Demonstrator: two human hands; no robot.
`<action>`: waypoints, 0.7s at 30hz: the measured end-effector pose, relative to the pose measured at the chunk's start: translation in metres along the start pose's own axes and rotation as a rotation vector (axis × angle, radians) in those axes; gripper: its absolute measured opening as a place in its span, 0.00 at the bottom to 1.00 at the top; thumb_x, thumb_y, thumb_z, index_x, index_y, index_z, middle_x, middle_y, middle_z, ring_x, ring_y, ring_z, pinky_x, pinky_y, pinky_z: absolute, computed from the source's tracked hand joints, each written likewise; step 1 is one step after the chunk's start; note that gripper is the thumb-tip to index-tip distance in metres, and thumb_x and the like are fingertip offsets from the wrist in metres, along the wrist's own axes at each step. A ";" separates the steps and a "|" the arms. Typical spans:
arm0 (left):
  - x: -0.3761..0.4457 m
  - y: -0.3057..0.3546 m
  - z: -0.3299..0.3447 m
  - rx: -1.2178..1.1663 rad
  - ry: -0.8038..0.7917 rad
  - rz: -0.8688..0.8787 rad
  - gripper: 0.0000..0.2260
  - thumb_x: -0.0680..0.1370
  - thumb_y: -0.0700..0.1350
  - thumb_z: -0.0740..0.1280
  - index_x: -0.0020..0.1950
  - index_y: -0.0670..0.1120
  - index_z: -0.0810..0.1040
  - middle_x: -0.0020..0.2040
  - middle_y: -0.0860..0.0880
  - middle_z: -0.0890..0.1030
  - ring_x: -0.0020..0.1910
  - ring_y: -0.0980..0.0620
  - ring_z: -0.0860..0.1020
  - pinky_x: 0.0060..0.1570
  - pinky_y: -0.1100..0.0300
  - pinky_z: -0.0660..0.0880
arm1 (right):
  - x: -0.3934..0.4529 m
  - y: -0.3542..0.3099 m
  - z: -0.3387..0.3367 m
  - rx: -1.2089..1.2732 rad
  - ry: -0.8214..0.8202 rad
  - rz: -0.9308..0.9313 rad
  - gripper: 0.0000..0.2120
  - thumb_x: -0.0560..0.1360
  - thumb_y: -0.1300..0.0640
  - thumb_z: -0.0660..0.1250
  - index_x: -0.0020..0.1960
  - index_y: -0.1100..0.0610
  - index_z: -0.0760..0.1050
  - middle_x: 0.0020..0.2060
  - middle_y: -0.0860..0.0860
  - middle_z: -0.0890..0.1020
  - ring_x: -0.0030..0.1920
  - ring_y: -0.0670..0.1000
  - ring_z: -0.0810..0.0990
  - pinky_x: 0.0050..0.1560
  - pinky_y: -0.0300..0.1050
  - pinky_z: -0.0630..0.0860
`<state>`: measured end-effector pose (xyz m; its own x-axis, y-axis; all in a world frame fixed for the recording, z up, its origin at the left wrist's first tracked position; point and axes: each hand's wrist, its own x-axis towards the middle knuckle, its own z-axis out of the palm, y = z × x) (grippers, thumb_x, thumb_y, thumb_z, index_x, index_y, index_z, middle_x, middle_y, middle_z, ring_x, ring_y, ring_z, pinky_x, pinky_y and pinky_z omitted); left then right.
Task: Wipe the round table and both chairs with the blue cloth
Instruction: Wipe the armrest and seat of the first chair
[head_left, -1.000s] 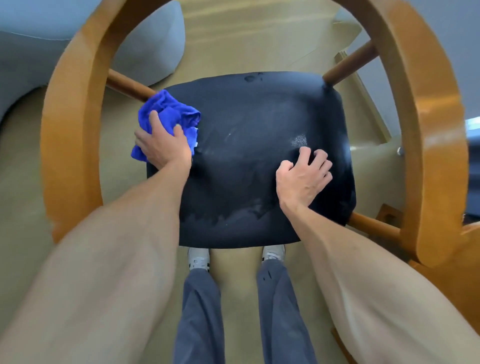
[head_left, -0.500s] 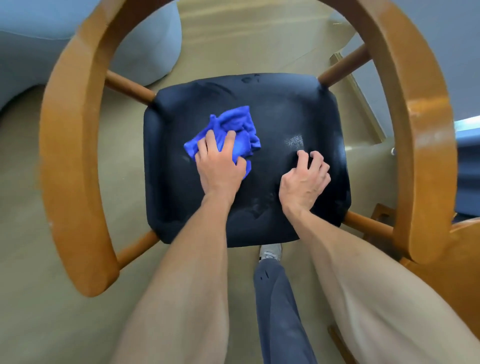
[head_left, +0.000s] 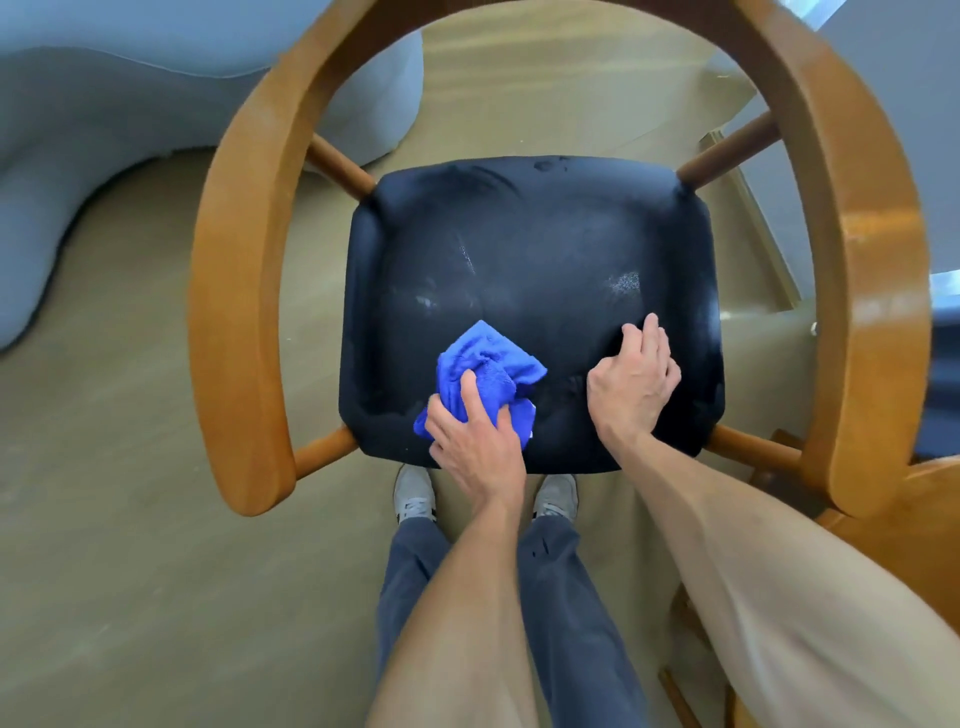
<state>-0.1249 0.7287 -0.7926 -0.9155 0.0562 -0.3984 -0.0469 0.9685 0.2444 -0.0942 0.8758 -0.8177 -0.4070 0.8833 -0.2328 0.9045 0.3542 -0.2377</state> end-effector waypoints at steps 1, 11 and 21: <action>0.009 0.001 -0.004 -0.026 0.031 -0.072 0.27 0.76 0.52 0.70 0.73 0.53 0.65 0.68 0.40 0.67 0.60 0.39 0.70 0.47 0.47 0.72 | -0.001 0.001 -0.001 -0.002 -0.006 -0.001 0.19 0.72 0.65 0.60 0.63 0.59 0.74 0.74 0.56 0.69 0.74 0.56 0.65 0.68 0.59 0.64; 0.096 0.018 -0.032 -0.037 0.140 -0.370 0.24 0.79 0.53 0.64 0.74 0.51 0.62 0.64 0.39 0.66 0.59 0.39 0.67 0.53 0.45 0.68 | 0.002 -0.021 -0.001 0.112 0.100 0.119 0.20 0.71 0.66 0.62 0.62 0.59 0.74 0.68 0.58 0.74 0.69 0.60 0.69 0.66 0.59 0.67; 0.239 0.150 -0.053 0.079 0.117 0.196 0.22 0.79 0.52 0.65 0.72 0.52 0.66 0.63 0.41 0.69 0.61 0.40 0.68 0.56 0.47 0.68 | 0.027 -0.025 0.009 0.096 0.216 0.255 0.19 0.71 0.66 0.62 0.60 0.58 0.76 0.57 0.57 0.74 0.58 0.59 0.72 0.58 0.54 0.69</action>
<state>-0.3715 0.8746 -0.8041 -0.9444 0.2211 -0.2435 0.1637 0.9581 0.2352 -0.1286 0.8878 -0.8268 -0.1236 0.9879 -0.0934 0.9534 0.0921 -0.2874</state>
